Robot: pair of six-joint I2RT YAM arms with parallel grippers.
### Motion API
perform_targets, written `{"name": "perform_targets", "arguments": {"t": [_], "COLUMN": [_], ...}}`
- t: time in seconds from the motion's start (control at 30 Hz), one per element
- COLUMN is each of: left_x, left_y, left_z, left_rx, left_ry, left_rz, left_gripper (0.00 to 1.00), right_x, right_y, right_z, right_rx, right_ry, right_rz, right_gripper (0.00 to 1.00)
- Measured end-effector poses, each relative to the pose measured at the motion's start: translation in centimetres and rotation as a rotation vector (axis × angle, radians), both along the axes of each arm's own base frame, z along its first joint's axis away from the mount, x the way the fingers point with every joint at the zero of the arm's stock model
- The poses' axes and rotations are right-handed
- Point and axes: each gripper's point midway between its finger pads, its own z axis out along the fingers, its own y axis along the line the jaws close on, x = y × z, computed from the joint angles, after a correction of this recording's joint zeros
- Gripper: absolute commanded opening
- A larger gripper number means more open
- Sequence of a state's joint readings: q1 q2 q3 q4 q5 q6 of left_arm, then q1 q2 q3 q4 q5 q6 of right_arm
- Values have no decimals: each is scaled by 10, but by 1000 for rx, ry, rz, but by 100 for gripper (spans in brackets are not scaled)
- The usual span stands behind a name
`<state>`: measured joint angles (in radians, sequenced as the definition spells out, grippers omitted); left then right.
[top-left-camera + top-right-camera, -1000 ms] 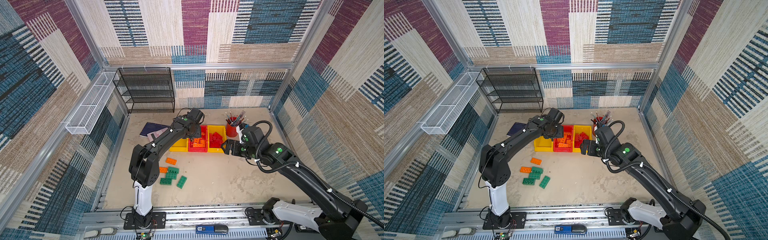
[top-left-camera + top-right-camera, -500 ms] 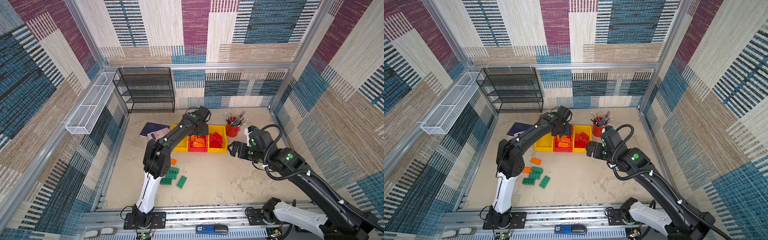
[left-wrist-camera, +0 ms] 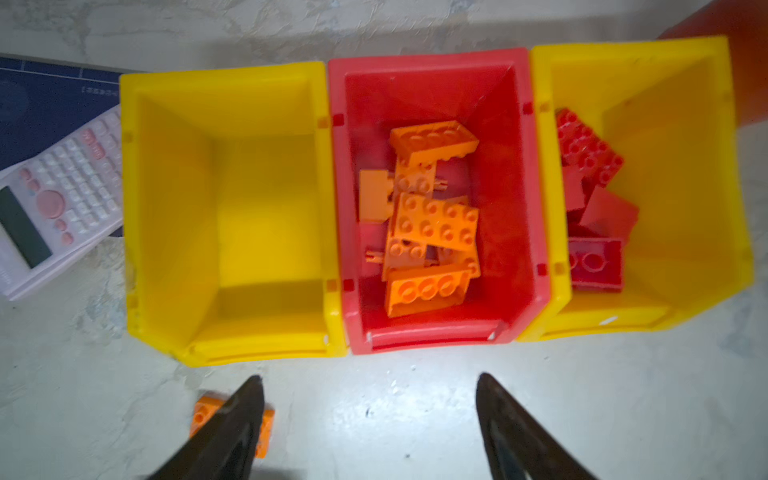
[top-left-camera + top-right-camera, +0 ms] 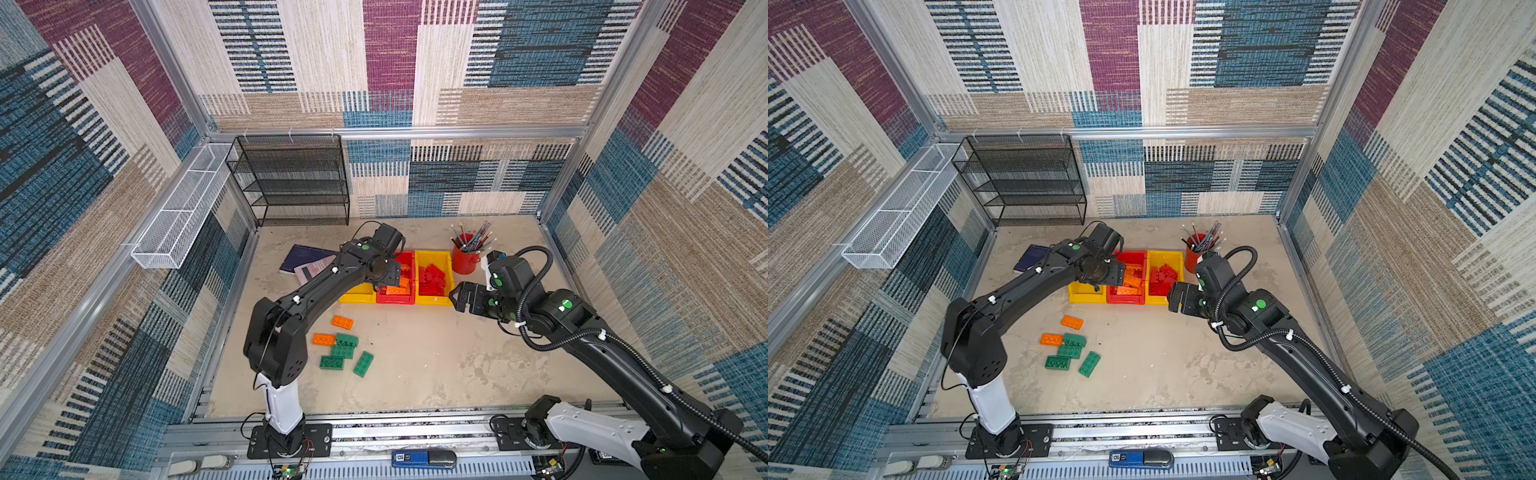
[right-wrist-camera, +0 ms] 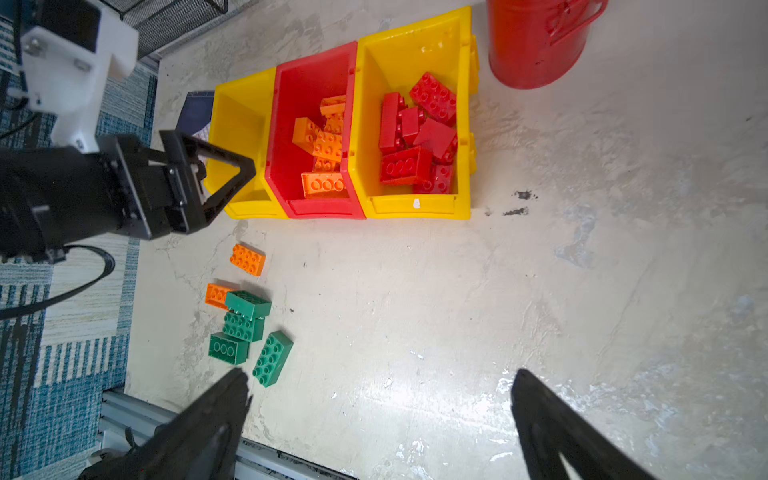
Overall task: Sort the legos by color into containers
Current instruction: 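Carry the orange brick over the red bin and open the left gripper, then lower the left gripper onto the orange brick by the green bricks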
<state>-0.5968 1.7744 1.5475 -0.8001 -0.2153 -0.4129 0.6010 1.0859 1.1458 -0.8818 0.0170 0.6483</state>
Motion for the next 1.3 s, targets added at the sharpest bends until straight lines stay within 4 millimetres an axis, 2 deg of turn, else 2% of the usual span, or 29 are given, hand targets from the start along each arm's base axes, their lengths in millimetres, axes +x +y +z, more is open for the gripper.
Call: {"name": "perform_targets", "arguments": {"t": [0.17, 0.27, 0.37, 0.47, 0.77, 0.97, 1.3], "left_x": [-36, -51, -56, -59, -63, -68, -71], "left_y": [44, 53, 64, 73, 90, 90, 96], "left_z": [-10, -22, -37, -51, -81, -104, -123], "left_rx": [50, 53, 75, 96, 151, 143, 151], "left_ry": [-6, 15, 42, 73, 151, 222, 273], "left_rz": [-23, -48, -48, -38, -46, -51, -39], "left_gripper": [86, 87, 97, 97, 95, 94, 92], "right_x": [9, 14, 18, 22, 18, 14, 11], "right_y": [15, 23, 30, 35, 32, 29, 25], "right_z": [2, 3, 9, 15, 19, 17, 12], "right_rx": [10, 12, 16, 22, 22, 21, 22], "right_ry": [-2, -1, -14, -28, -44, -45, -32], "right_rz": [57, 88, 113, 135, 144, 141, 122], "right_gripper": [100, 100, 100, 100, 100, 100, 100]}}
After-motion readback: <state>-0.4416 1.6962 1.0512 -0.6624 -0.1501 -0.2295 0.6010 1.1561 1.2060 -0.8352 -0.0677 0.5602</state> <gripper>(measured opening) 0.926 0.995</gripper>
